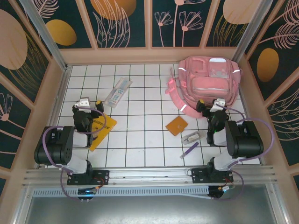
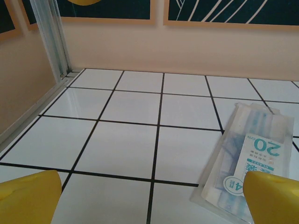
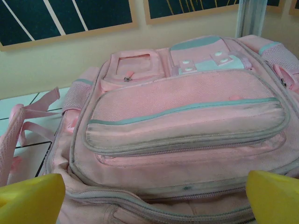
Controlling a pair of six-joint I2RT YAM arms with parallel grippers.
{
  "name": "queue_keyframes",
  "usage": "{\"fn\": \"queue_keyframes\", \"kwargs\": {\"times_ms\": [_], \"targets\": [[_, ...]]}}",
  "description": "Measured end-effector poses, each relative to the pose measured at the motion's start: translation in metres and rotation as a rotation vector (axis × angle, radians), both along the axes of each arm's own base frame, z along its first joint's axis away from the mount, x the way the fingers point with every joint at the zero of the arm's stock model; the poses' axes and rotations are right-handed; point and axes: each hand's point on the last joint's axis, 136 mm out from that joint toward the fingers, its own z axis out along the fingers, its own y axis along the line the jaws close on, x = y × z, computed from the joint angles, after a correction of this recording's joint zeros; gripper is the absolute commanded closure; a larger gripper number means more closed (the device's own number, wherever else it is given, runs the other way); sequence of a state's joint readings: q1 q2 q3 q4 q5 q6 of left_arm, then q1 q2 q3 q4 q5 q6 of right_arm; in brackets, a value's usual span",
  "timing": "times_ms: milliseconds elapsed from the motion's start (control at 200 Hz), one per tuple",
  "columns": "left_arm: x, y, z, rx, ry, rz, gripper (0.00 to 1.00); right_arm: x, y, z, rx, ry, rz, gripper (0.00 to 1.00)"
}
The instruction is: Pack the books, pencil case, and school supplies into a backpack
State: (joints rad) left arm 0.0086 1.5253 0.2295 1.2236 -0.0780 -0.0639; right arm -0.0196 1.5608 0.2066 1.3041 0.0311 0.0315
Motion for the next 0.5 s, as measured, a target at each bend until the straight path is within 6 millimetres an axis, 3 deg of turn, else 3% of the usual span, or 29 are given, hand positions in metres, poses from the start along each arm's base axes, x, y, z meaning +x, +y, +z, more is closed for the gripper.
{"fn": "queue_keyframes", "kwargs": {"times_ms": [500], "targets": [[0.0,0.0,0.0,0.0,0.0,0.0,0.01,0.0,0.001,0.0,0.001,0.0,0.006,0.01]]}}
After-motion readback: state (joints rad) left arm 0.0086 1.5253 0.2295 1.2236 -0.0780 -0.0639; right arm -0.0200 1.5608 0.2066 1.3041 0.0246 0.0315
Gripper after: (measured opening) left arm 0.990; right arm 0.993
